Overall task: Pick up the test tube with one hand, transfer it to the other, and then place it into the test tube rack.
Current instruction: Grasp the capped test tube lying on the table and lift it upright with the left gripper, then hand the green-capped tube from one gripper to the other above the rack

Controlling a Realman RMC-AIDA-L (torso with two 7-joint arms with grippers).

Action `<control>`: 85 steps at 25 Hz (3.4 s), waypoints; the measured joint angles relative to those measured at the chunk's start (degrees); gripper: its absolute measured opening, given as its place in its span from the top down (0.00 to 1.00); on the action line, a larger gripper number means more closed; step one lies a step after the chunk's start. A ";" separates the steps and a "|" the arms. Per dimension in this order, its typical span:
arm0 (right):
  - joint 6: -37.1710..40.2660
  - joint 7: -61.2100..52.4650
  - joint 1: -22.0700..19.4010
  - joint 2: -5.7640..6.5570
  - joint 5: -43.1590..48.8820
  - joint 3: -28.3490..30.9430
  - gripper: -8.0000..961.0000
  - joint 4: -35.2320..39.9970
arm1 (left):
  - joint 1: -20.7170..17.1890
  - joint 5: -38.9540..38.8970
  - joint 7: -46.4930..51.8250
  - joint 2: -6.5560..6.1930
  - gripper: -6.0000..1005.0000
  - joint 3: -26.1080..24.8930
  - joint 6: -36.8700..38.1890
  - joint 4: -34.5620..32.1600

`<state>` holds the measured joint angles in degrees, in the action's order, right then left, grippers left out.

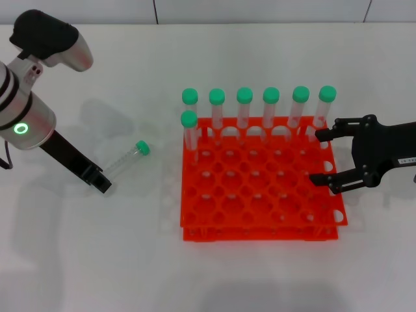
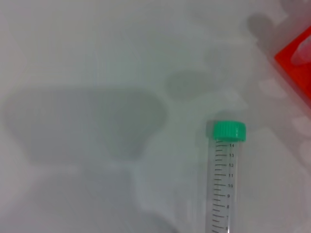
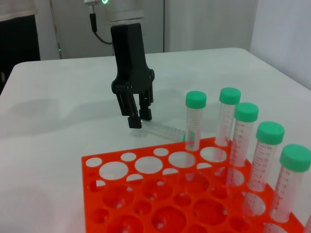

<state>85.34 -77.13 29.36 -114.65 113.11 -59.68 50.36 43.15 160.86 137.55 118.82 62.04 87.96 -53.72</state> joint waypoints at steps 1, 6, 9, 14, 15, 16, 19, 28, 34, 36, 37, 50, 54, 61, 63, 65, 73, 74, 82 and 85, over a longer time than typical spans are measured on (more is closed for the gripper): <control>0.00 -0.02 0.00 0.00 0.00 0.00 0.11 0.00 | 0.01 0.02 0.00 0.00 0.59 0.01 -0.06 0.14; 0.00 -0.04 0.00 -0.03 0.00 0.00 0.11 0.00 | 0.33 0.07 0.00 -0.12 0.61 0.09 -0.83 1.25; -0.01 -0.04 0.05 -0.04 0.00 0.00 0.11 0.00 | 0.37 0.62 0.11 -0.04 0.61 0.10 -1.26 1.33; -0.08 -0.04 0.15 -0.04 0.00 0.00 0.11 0.00 | 0.43 1.49 0.45 0.04 0.60 0.18 -1.82 1.34; -0.11 -0.04 0.15 -0.04 0.00 0.00 0.11 0.00 | 0.44 1.49 0.50 0.04 0.63 0.18 -2.01 1.34; -0.13 -0.04 0.16 -0.04 0.00 0.00 0.11 0.00 | 0.44 1.49 0.56 0.04 0.65 0.19 -2.14 1.34; -0.16 -0.04 0.16 -0.04 0.00 0.00 0.11 0.00 | 0.45 1.49 0.75 0.03 0.73 0.19 -2.50 1.34; -0.18 -0.04 -0.09 -0.04 0.00 0.00 0.11 0.00 | 0.28 1.22 0.68 0.00 0.80 0.06 -3.48 0.91; -0.12 -0.05 -0.24 -0.04 0.00 0.41 0.11 0.00 | -2.44 -2.32 0.50 0.03 0.80 -0.45 -2.12 -8.30; 0.04 -0.07 -0.25 -0.04 0.00 0.44 0.11 0.00 | -5.18 -6.42 0.03 0.04 0.80 -0.47 -1.88 -14.58; 0.14 -0.07 -0.25 -0.04 -0.01 0.45 0.11 0.01 | -6.13 -7.84 -0.38 0.05 0.80 -0.47 -2.01 -16.30; 0.20 -0.12 -0.86 -0.40 -1.07 0.88 0.11 0.03 | -21.39 -47.06 -30.79 0.33 0.79 -0.11 -19.12 -21.14; 0.17 0.15 -1.16 -0.46 -2.11 0.89 0.11 0.00 | -20.76 -60.86 -45.96 -0.45 0.78 -1.09 -16.50 -10.94; -0.05 0.59 -1.53 -0.48 -3.93 0.88 0.11 -0.01 | -12.48 -64.26 -57.82 -3.02 0.78 -5.16 -4.57 5.81; -0.10 1.04 -1.61 -0.48 -4.79 0.88 0.11 -0.05 | -9.53 -64.06 -59.59 -4.56 0.78 -5.34 -2.37 10.80; -0.05 1.42 -1.71 -0.48 -5.30 0.88 0.11 -0.09 | -7.20 -63.68 -60.88 -5.74 0.78 -5.26 -0.46 14.31; -0.13 1.80 -2.19 -0.29 -5.54 1.38 0.11 -0.09 | -1.36 -57.27 -60.93 -5.92 0.77 -5.00 1.31 18.43; 0.01 1.80 -2.19 -0.23 -5.54 1.77 0.11 -0.06 | -0.89 -56.73 -60.99 -5.90 0.77 -5.01 1.28 18.91; 6.71 -0.81 -1.65 2.13 -5.46 7.57 0.11 0.40 | -0.35 -56.33 -62.47 -5.31 0.77 -5.35 0.48 19.69; 11.35 -2.80 -0.55 2.99 -5.55 11.56 0.11 0.22 | -0.32 -56.29 -62.91 -4.97 0.77 -5.31 0.06 19.69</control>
<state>96.69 -79.93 28.81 -111.66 107.56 -48.12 50.58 42.83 104.57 74.64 113.85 56.73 88.01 -34.03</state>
